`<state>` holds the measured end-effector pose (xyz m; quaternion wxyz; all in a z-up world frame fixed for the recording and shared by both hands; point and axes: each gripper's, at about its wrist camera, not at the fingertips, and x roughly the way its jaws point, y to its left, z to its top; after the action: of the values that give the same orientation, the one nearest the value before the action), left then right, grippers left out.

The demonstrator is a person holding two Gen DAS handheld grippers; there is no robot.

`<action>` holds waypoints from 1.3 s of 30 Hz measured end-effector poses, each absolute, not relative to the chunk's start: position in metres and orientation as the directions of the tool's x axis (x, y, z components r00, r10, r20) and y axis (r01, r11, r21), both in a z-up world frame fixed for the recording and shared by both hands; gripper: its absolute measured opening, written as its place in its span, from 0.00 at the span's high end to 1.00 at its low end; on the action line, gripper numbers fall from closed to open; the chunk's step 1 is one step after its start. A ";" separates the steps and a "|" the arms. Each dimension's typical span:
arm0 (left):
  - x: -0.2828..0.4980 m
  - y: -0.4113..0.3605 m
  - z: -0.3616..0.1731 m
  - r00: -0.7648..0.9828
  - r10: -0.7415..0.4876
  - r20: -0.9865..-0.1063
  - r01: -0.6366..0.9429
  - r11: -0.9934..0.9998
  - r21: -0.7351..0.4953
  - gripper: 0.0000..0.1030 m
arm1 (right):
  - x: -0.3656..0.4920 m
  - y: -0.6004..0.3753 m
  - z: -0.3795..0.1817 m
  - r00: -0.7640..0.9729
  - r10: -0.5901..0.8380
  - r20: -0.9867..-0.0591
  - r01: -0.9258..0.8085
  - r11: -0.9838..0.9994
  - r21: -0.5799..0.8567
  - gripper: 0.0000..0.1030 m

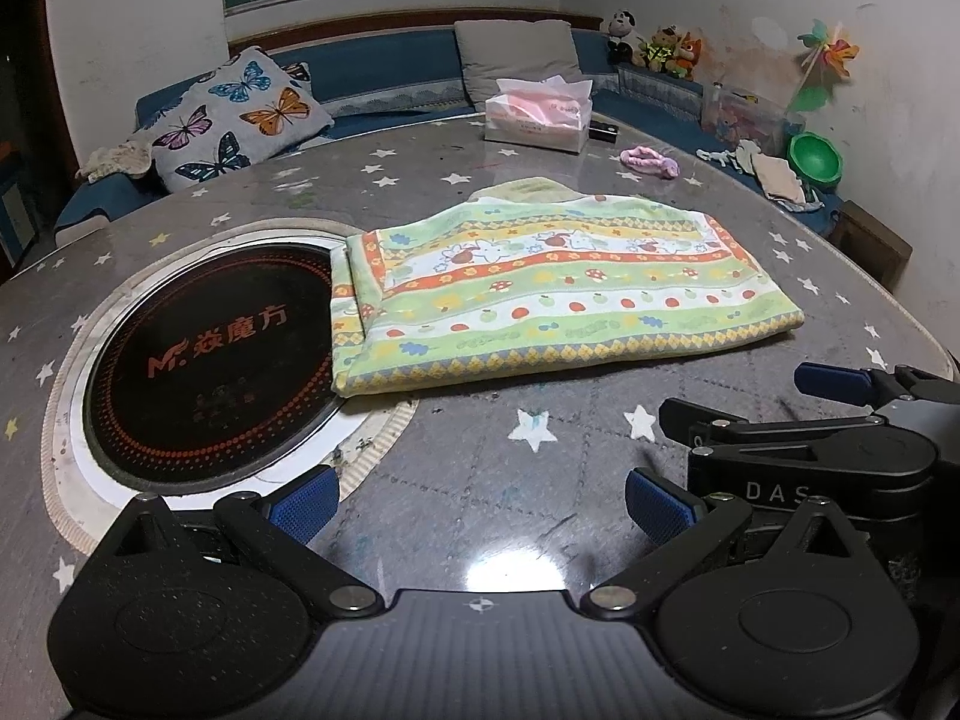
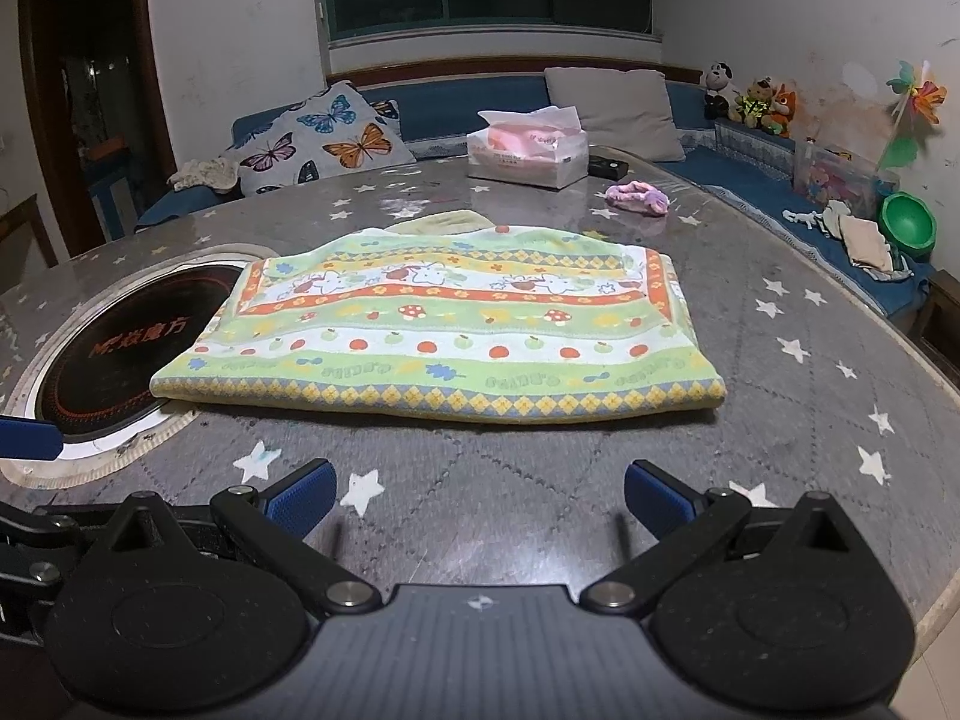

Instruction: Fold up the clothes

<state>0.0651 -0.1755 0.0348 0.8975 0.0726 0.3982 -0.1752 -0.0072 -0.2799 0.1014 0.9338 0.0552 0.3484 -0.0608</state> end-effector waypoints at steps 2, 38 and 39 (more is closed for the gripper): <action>0.066 -0.177 0.035 0.620 -0.258 -0.741 0.375 0.927 -0.009 0.00 | -0.006 -0.281 0.101 0.750 -0.076 -0.657 0.154 0.986 0.062 0.00; 0.082 -0.186 0.029 0.581 -0.238 -0.778 0.380 0.925 0.001 0.00 | 0.003 -0.293 0.096 0.738 -0.088 -0.669 0.175 0.983 0.064 0.00; 0.082 -0.186 0.029 0.579 -0.238 -0.779 0.381 0.925 0.001 0.00 | 0.003 -0.293 0.095 0.738 -0.088 -0.669 0.175 0.982 0.064 0.00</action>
<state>0.0819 -0.1860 0.0291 0.8847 0.0843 0.4239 -0.1749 0.0027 -0.2929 0.0953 0.9302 0.0615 0.3549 -0.0706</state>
